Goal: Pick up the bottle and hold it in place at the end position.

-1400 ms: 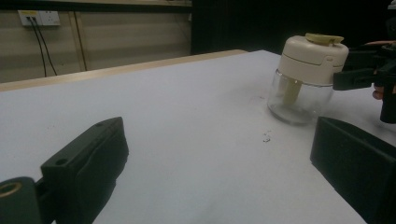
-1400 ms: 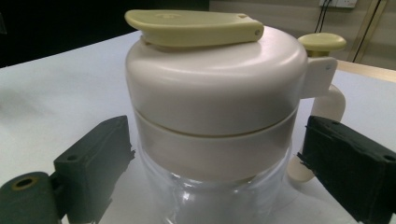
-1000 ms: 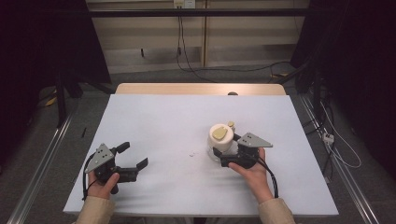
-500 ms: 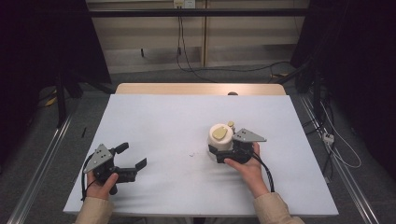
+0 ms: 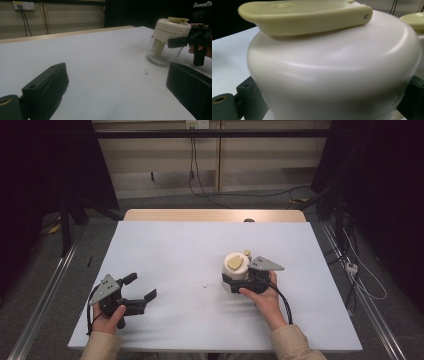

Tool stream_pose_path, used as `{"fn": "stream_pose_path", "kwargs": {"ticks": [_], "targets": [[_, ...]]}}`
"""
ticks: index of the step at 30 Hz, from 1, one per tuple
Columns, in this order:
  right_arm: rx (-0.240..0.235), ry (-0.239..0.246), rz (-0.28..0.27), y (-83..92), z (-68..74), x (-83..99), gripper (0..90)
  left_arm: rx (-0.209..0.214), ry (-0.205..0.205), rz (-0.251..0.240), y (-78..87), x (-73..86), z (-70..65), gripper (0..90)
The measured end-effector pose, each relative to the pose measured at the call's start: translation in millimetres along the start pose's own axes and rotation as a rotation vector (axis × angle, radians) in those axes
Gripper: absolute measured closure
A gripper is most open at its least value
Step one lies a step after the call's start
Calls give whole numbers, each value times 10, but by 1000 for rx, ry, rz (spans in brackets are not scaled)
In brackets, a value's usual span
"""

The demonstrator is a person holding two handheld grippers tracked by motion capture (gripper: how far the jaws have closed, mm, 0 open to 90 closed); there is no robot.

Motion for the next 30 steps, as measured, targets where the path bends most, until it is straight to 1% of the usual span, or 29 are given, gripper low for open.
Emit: {"fn": "stream_pose_path", "kwargs": {"ticks": [5,11,15,24,30], "targets": [[9,-10,0,5,10,0,51,1,5,-2,3,-1,10,37],[15,-2,1,13,17,-6,56,1,12,-10,12,-7,13,37],[27,-4,-1,17,23,-11,57,0,10,-11,14,-9,12,36],[32,6,-6,23,22,-25,61,1,7,-9,6,-8,7,36],[41,-4,-16,37,7,-37,64,6,10,-12,4,-8,6,36]]}}
Point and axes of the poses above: each handheld gripper's, and its own axes: y roughly backward along the jaws, x roughly out of its underside, z roughly to its left, the point moved 2 cm from there along -y, roughly forward along the jaws, and after that the axes turned 15 degrees about y, right-handed, at the moved point
